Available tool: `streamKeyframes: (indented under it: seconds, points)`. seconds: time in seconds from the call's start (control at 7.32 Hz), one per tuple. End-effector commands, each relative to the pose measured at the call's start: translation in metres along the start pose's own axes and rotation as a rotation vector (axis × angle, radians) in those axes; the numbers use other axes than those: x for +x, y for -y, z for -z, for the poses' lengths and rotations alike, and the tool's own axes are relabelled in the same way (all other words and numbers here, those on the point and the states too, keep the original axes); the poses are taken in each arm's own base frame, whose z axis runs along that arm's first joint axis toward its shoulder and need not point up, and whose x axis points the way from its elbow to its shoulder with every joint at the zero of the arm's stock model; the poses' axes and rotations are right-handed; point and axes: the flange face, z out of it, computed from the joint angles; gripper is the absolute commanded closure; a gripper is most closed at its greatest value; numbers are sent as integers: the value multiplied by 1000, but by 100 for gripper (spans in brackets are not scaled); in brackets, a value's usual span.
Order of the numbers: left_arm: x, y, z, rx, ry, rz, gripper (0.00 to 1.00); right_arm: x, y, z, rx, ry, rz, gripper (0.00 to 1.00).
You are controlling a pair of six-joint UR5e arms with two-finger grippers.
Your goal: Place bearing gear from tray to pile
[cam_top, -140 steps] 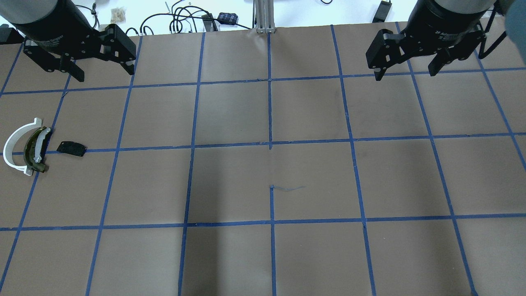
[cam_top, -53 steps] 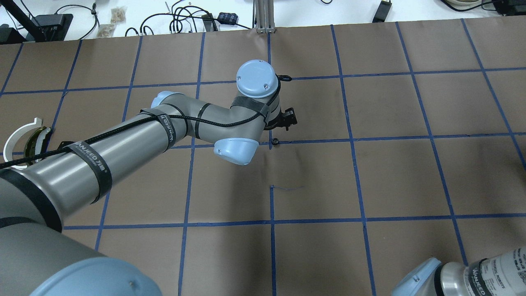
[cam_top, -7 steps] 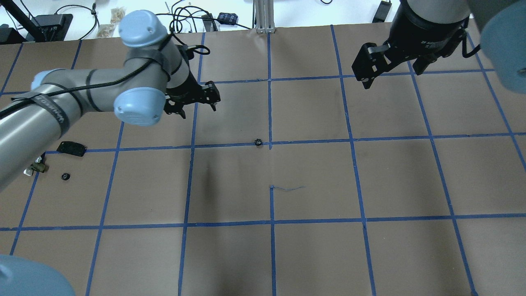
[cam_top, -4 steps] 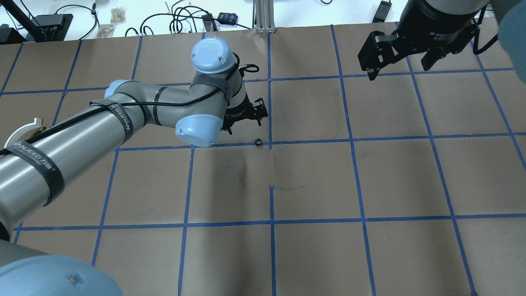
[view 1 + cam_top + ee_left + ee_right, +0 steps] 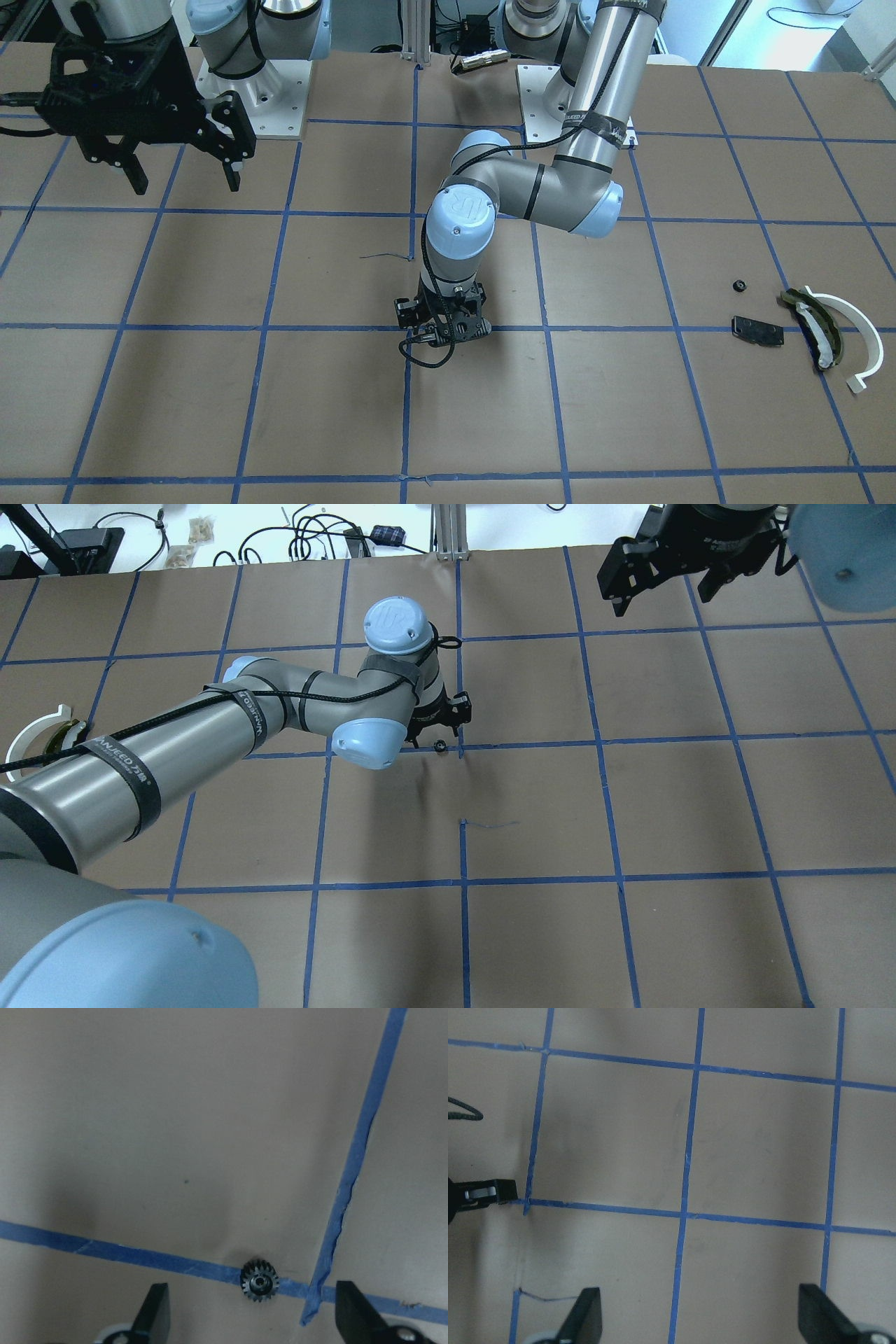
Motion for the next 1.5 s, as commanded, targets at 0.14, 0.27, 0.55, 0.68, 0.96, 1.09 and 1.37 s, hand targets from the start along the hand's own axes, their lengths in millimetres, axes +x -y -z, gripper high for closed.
streamKeyframes:
  seconds: [0.14,0.27,0.55,0.68,0.96,1.09,1.37]
  points:
    - [0,1,-17,-5,12,-3,39,1,18,-8,13,1,-110,0]
    - [0,1,-22,-10,15,-4,39,1,16,-9,10,0,-102,0]
    - [2,-1,-29,-12,16,-18,63,3,15,-12,-5,3,-101,0]
    - [5,-5,-29,-11,15,-62,85,3,15,-13,-7,2,-101,0]
    - [6,-3,-22,11,26,-89,92,3,14,-13,-9,2,-101,0]
    - [5,-1,-12,26,18,-91,92,3,14,-13,-9,2,-101,0]
    - [-37,24,40,80,41,-211,90,4,14,-12,-9,1,-102,0]
